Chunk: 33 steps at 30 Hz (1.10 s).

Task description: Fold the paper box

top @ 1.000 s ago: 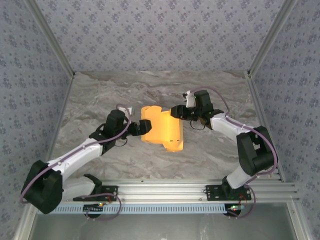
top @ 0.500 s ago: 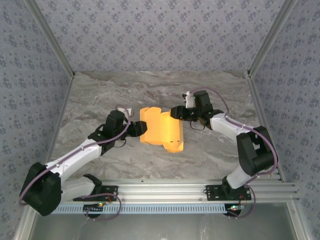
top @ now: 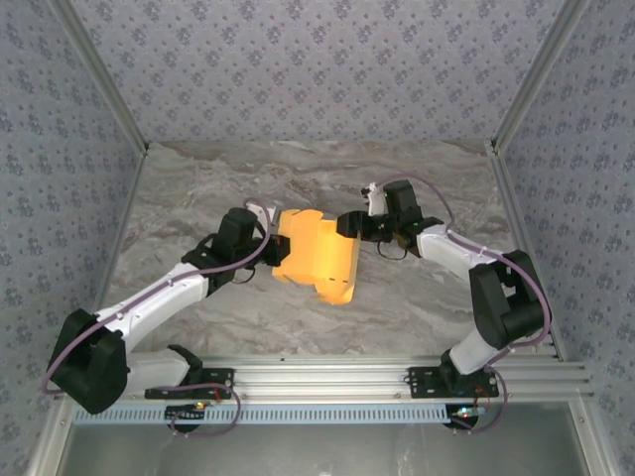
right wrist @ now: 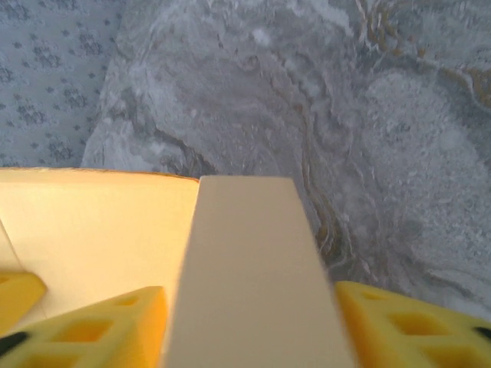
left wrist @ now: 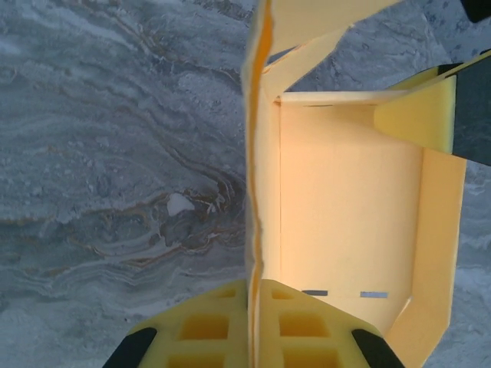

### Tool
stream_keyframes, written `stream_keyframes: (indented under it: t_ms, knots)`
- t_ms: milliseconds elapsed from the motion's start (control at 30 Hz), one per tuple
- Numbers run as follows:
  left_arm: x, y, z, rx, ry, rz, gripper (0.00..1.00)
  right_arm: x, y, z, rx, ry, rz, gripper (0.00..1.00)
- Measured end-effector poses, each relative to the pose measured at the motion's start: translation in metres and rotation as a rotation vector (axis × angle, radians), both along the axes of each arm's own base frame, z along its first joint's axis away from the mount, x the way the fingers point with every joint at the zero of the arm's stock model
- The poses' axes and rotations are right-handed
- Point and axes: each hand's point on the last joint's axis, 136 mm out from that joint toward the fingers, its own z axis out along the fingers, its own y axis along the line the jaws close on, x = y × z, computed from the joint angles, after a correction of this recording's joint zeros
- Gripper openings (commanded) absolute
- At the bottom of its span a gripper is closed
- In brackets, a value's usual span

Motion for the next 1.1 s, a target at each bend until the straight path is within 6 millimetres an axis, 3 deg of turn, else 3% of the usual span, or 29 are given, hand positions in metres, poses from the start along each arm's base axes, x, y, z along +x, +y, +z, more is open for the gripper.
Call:
stream_keyframes:
  t_ms: [300, 567, 1100]
  knots:
    - [-0.003, -0.001, -0.001, 0.056, -0.035, -0.068, 0.00, 0.002, 0.001, 0.012, 0.006, 0.048, 0.036, 0.73]
    - [-0.005, -0.005, 0.002, 0.064, -0.043, -0.110, 0.00, -0.001, 0.003, -0.008, -0.008, 0.152, 0.079, 0.74]
    - [-0.005, -0.008, 0.004, 0.058, -0.034, -0.122, 0.00, -0.006, 0.004, -0.019, -0.023, 0.228, 0.091, 0.47]
